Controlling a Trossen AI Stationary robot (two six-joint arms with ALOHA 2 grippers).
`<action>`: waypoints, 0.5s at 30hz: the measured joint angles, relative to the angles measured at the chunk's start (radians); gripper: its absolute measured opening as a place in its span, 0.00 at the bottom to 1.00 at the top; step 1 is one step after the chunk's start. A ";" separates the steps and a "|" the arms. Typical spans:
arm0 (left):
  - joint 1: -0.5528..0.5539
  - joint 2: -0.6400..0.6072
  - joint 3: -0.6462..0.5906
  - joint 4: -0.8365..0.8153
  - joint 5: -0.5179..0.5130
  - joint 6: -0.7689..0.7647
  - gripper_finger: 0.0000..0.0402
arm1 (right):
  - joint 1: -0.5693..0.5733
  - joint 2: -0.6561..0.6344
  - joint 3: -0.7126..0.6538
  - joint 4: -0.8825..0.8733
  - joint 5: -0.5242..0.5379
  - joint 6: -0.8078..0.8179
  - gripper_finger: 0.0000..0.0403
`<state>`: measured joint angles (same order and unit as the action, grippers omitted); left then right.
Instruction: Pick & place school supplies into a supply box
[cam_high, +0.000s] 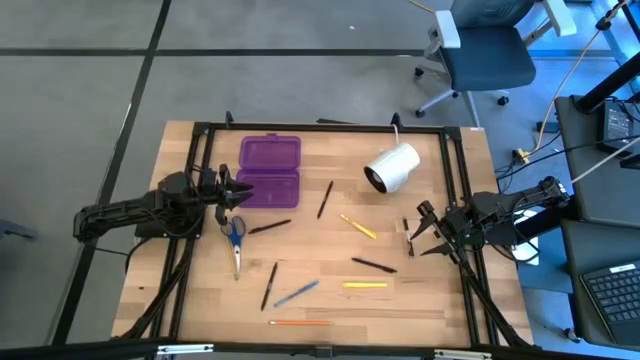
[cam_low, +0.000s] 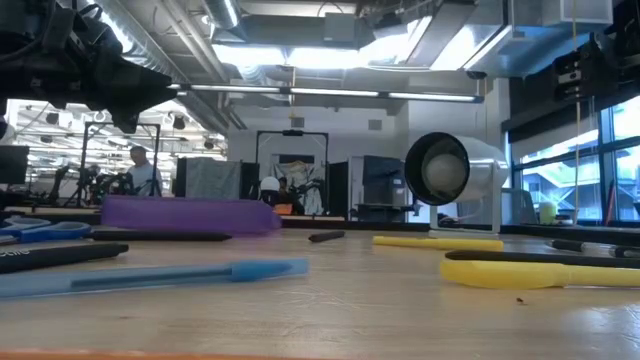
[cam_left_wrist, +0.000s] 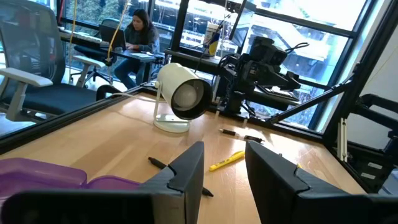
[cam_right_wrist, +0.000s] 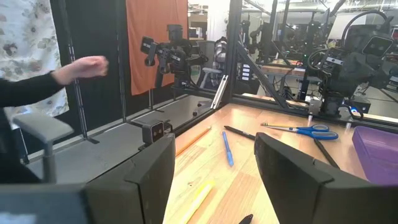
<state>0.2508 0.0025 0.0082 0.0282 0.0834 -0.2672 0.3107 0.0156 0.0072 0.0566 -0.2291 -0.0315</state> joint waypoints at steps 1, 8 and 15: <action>0.000 0.000 0.000 0.000 0.000 0.000 0.28 | 0.000 0.000 0.000 0.000 0.000 0.000 0.56; 0.000 0.000 0.000 0.000 0.000 0.000 0.28 | 0.000 0.000 0.000 0.000 0.000 0.000 0.56; 0.000 0.000 0.000 0.000 0.000 0.000 0.28 | 0.000 0.000 0.000 0.000 0.000 0.009 0.56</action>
<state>0.2508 0.0025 0.0082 0.0280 0.0834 -0.2672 0.3107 0.0158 0.0071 0.0566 -0.2289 -0.0221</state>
